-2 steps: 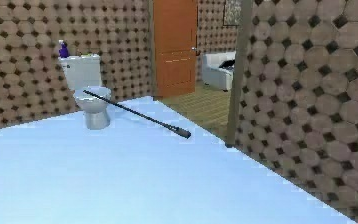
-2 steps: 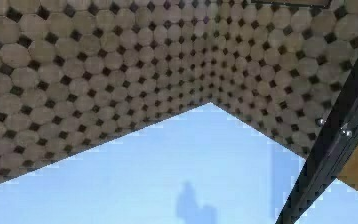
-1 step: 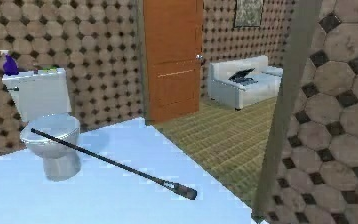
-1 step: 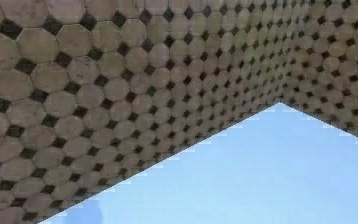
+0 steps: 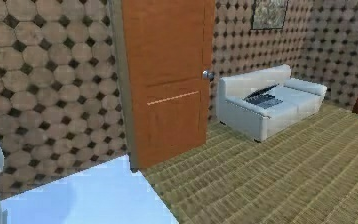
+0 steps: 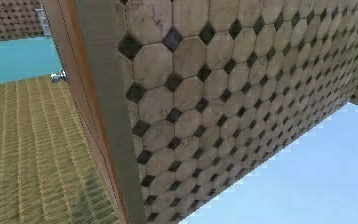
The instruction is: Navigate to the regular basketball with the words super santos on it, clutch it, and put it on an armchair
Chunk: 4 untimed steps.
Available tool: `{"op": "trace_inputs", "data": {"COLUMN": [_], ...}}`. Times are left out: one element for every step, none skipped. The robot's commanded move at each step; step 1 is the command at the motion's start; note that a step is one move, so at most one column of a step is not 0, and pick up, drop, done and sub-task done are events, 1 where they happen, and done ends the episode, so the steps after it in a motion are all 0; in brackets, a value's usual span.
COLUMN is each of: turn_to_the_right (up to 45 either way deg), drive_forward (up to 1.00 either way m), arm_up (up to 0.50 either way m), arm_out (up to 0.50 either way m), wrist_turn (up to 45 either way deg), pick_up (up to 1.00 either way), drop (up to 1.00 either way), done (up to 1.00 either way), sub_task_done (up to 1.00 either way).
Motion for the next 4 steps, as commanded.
{"op": "trace_inputs", "data": {"turn_to_the_right": [-6.0,0.0,15.0,0.0], "drive_forward": [0.00,0.25,0.00,0.40], "arm_up": [0.00,0.00,0.00,0.00], "arm_out": [0.00,0.00,0.00,0.00], "wrist_turn": [0.0,0.0,0.0,0.0], "pick_up": [0.00,0.00,0.00,0.00], "drop": [0.00,0.00,0.00,0.00], "done": [0.00,0.00,0.00,0.00], "sub_task_done": [0.00,0.00,0.00,0.00]}}
